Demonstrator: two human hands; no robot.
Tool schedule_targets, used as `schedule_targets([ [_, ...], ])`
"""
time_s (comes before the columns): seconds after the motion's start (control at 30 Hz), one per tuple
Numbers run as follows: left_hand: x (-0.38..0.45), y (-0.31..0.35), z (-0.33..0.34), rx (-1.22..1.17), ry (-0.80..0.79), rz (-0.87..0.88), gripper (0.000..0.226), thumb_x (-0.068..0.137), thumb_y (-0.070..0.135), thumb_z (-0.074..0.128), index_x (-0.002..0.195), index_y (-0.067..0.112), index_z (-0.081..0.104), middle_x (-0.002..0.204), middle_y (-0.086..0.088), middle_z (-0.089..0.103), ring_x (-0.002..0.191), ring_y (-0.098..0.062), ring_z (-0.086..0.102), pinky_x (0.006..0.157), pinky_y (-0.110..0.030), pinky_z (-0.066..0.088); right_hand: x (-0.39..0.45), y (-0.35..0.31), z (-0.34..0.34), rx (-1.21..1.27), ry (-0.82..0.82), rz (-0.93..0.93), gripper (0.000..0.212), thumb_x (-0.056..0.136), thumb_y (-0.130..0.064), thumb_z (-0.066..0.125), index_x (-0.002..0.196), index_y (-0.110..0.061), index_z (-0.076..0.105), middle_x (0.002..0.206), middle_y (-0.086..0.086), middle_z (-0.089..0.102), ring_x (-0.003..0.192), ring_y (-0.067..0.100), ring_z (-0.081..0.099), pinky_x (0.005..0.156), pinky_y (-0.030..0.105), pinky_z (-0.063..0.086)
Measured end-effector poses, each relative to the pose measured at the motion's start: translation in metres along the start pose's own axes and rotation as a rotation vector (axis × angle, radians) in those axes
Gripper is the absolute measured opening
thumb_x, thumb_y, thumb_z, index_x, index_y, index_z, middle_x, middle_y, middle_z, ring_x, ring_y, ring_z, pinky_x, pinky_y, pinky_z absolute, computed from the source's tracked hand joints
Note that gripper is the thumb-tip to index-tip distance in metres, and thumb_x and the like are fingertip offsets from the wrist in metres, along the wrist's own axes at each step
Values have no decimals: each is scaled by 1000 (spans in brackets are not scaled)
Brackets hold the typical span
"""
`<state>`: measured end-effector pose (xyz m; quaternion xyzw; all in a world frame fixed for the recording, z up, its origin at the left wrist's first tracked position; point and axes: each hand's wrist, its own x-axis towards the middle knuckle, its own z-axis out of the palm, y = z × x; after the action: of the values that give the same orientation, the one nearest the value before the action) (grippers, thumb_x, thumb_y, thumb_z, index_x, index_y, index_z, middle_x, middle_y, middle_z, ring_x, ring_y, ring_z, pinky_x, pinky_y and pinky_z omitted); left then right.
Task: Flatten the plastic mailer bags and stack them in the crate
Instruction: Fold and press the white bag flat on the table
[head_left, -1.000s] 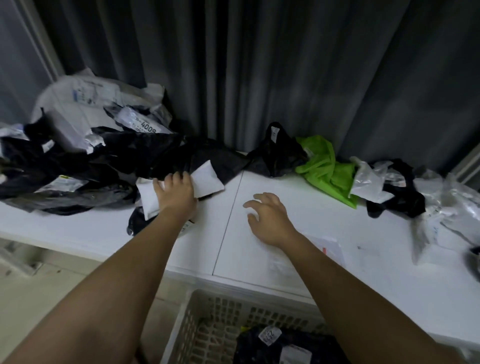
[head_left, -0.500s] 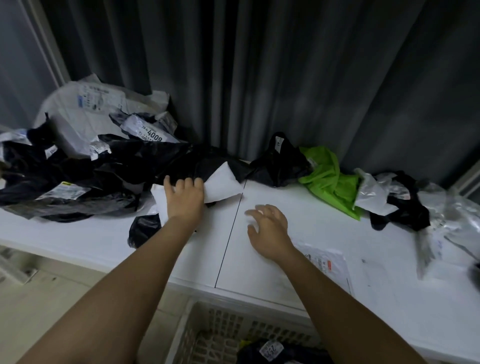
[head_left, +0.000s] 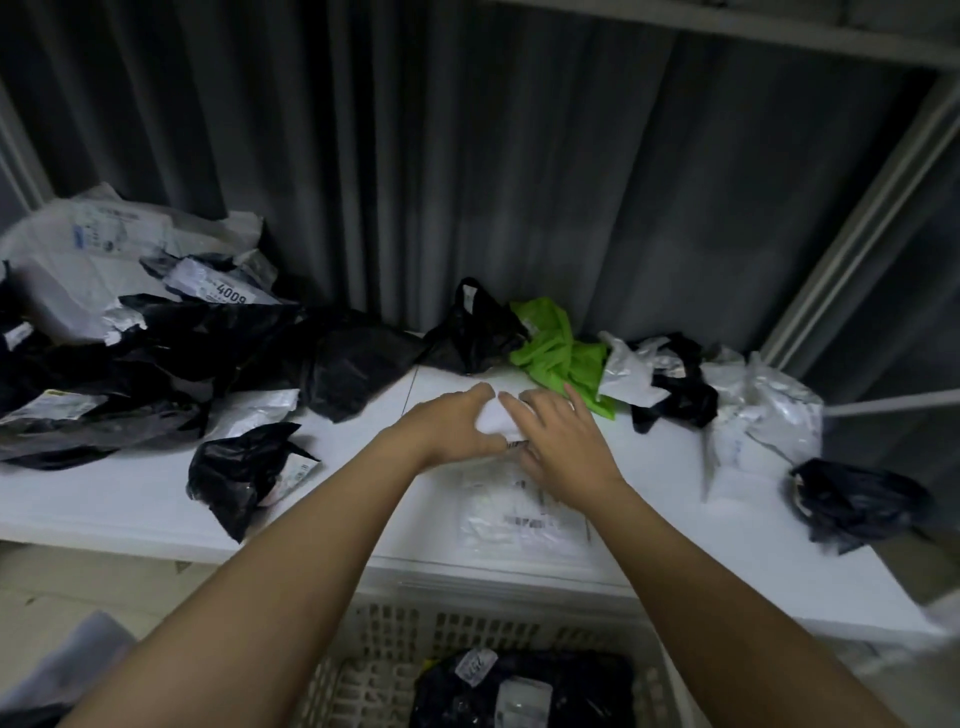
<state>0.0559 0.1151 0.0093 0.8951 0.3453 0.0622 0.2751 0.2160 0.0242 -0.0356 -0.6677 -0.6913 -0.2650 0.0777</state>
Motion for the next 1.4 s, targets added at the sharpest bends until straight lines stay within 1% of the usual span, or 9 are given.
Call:
schedule_targets([
  [0.13, -5, 20, 1, -151, -86, 2, 56, 81, 44, 61, 132, 32, 42, 126, 4, 55, 108, -18, 54, 91, -33, 45, -20, 12, -13, 16, -44, 6, 92, 60, -35, 83, 138, -18, 39, 113, 6, 60, 100, 27, 61, 98, 49, 44],
  [0.23, -3, 32, 4, 21, -92, 12, 57, 83, 49, 59, 135, 31, 42, 129, -1, 54, 113, -20, 51, 96, -36, 43, -28, 17, -19, 29, -99, 62, 79, 59, -21, 78, 132, -15, 47, 105, 7, 61, 87, 31, 62, 85, 42, 49],
  [0.4, 2, 39, 15, 491, 95, 134, 81, 79, 69, 54, 145, 27, 31, 145, -3, 38, 136, -25, 30, 114, -45, 17, -38, 26, -15, 215, -307, 269, 63, 83, -49, 63, 136, -26, 38, 121, 1, 55, 112, 27, 52, 107, 42, 28],
  [0.53, 3, 34, 24, 736, 176, 231, 81, 78, 64, 58, 141, 21, 32, 139, -2, 40, 135, -23, 29, 113, -55, -9, -35, 33, -13, 425, -364, 376, 62, 76, -56, 69, 126, -28, 45, 105, -4, 58, 94, 20, 57, 80, 33, 40],
  [0.67, 3, 30, 34, 793, 200, 277, 69, 84, 49, 58, 139, 14, 34, 125, -6, 47, 124, -27, 39, 111, -58, -14, -32, 36, -12, 564, -438, 393, 50, 74, -43, 74, 115, -27, 50, 102, -3, 54, 89, 18, 55, 67, 31, 42],
  [0.8, 2, 22, 40, 747, 137, 211, 67, 87, 50, 51, 140, 14, 31, 125, -6, 47, 125, -27, 38, 111, -58, -15, -32, 34, -13, 489, -463, 330, 67, 75, -42, 70, 135, -28, 42, 121, -1, 51, 106, 21, 53, 93, 35, 39],
  [0.87, 4, 12, 45, 661, 107, 168, 69, 84, 55, 51, 138, 15, 33, 123, -4, 50, 126, -25, 39, 110, -57, -16, -34, 34, -12, 400, -425, 296, 74, 76, -48, 68, 140, -29, 36, 130, -1, 47, 121, 21, 45, 113, 43, 18],
  [0.97, 9, -1, 52, 463, 57, 83, 65, 80, 59, 54, 129, 18, 40, 116, 0, 55, 123, -23, 41, 112, -55, -16, -35, 33, -9, 355, -406, 250, 76, 77, -54, 66, 142, -30, 34, 131, -3, 45, 128, 18, 38, 117, 45, -1],
  [1.4, 13, -11, 79, 260, -114, -8, 48, 97, 40, 37, 142, 24, 33, 143, -4, 41, 138, -22, 27, 117, -47, -3, -54, 29, 31, 524, -537, 366, 67, 72, -54, 39, 132, -28, 52, 122, 1, 58, 116, 23, 49, 104, 37, 29],
])
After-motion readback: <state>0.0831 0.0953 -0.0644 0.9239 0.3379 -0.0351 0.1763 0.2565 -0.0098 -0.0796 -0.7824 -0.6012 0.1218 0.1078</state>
